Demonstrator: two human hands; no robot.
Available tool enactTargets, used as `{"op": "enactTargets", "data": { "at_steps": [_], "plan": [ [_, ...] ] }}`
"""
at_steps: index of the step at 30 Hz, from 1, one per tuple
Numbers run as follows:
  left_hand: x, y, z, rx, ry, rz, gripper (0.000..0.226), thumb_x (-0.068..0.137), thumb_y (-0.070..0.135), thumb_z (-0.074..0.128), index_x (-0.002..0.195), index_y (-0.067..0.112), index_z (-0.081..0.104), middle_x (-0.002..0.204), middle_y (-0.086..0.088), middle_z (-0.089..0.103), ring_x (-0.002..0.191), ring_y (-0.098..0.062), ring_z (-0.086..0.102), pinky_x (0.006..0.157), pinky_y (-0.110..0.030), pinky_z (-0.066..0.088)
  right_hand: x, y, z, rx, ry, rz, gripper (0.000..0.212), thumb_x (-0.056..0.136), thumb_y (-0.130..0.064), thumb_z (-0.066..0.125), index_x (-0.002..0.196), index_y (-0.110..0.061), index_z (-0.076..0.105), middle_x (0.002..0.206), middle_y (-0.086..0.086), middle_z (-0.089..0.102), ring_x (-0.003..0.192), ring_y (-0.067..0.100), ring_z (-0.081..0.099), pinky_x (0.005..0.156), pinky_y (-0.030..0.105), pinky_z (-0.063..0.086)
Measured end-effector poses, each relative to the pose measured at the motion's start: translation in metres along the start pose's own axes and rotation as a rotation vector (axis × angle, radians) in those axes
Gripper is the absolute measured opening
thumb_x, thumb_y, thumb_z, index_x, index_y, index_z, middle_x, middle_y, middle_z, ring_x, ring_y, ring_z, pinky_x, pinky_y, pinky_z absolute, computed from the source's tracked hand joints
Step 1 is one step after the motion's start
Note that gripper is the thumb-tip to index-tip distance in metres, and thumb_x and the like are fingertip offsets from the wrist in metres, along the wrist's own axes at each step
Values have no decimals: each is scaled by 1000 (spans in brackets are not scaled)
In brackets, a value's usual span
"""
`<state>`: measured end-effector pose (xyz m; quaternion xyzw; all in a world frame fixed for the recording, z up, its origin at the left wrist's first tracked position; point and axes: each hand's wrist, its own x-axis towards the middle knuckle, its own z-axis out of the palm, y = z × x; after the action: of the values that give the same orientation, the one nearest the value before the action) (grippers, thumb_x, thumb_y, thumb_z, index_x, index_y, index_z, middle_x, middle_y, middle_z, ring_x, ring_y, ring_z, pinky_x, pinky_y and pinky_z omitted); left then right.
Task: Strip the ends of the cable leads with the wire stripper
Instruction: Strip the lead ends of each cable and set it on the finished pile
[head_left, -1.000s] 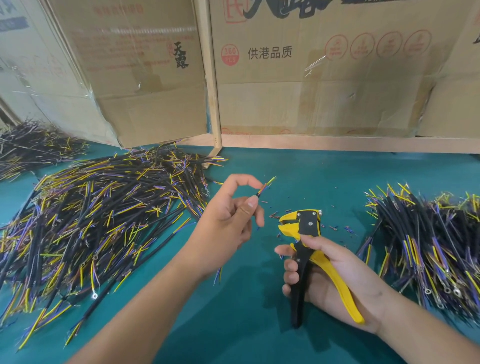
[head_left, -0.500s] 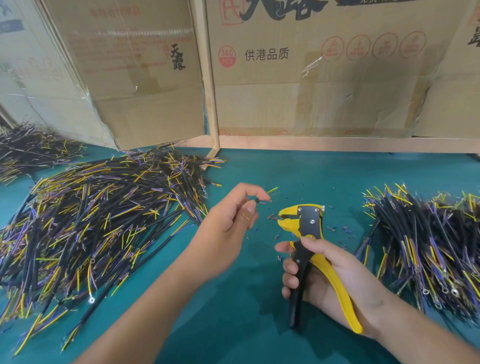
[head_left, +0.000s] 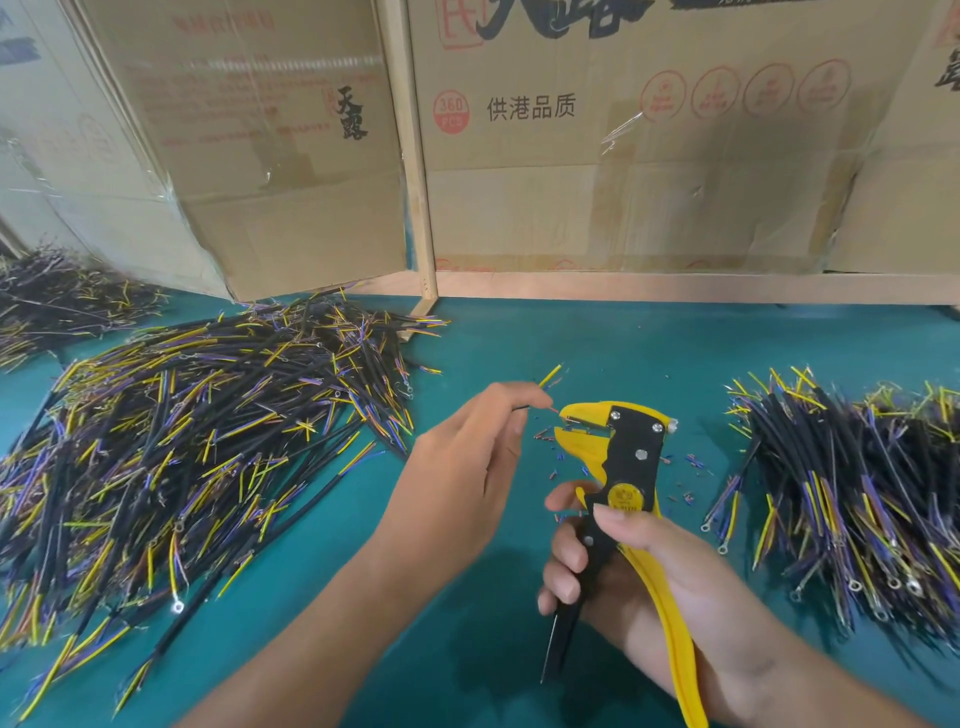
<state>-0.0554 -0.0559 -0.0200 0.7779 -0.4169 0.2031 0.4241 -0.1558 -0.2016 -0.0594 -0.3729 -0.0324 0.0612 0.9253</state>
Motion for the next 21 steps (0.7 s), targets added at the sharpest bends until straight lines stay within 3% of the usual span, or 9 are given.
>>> {"op": "enactTargets", "data": {
  "at_steps": [3,8,12,21],
  "plan": [
    [-1,2,0,28,-15,14,20,105,19,42,117,22,58,76,34,48,56,-1,36,55,-7,27,-4,0,4,15,-70,3,40,78,-24,83,109,-3,68,75,15,53,66,30,56,72,46,53],
    [-2,5,2,66,-42,38,22,103,22,40,118,28,56,86,41,48,60,4,40,58,-6,29,-4,-1,9,25,-28,-31,49,69,-22,90,106,-1,68,72,17,51,64,32,56,69,46,54],
    [-3,3,4,75,-35,33,22,103,16,45,118,28,55,85,40,47,61,6,40,58,-6,29,-5,-2,10,-4,-27,-41,46,71,-23,89,105,-2,68,72,17,52,64,33,57,71,46,54],
    [-3,3,3,56,-52,38,19,104,25,40,118,28,54,82,37,47,60,0,39,58,-8,29,-7,-2,12,-46,-38,-38,44,72,-27,88,104,-4,69,71,16,51,62,30,56,69,44,54]
  ]
}}
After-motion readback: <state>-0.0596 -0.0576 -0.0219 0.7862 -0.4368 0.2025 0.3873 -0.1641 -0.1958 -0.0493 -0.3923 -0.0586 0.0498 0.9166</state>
